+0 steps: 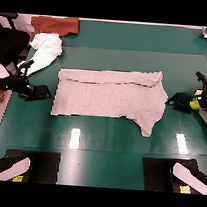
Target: Fold the shirts.
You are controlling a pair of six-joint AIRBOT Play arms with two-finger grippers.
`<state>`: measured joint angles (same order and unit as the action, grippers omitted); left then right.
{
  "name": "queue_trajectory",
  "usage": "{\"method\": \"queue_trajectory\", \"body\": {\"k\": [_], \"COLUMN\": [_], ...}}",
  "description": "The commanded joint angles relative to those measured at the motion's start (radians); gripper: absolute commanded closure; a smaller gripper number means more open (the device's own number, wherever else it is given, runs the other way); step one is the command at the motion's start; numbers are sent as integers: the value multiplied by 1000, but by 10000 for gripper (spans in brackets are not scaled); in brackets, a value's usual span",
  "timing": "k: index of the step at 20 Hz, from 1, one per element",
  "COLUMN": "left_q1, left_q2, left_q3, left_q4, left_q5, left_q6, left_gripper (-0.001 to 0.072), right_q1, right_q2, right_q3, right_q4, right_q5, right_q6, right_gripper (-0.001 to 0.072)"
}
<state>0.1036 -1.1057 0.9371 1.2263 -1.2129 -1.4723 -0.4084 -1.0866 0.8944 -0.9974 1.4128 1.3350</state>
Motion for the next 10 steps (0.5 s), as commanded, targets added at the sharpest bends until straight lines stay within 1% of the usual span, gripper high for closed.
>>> {"method": "queue_trajectory", "body": {"k": [1,3,6,8,10], "left_q1": [13,13,13,31,80], "left_q2": [26,25,-1,-26,-36], "left_q3": [-100,-131,-163,-169,-169], "left_q4": [-63,-69,-113,-77,-84], "left_q5": [1,16,28,47,80], "left_q6": [41,52,96,93,93], "left_gripper": [93,93,92,-13,-13], "right_q1": [-57,-56,-56,-55,-51], "right_q2": [116,171,220,240,251], "right_q3": [-175,-233,-276,-281,-281], "right_q4": [81,81,82,84,87], "right_q5": [-19,-32,-30,-22,-18], "right_q6": [-21,-21,-21,-20,-20], "right_gripper": [89,88,88,88,88]}}
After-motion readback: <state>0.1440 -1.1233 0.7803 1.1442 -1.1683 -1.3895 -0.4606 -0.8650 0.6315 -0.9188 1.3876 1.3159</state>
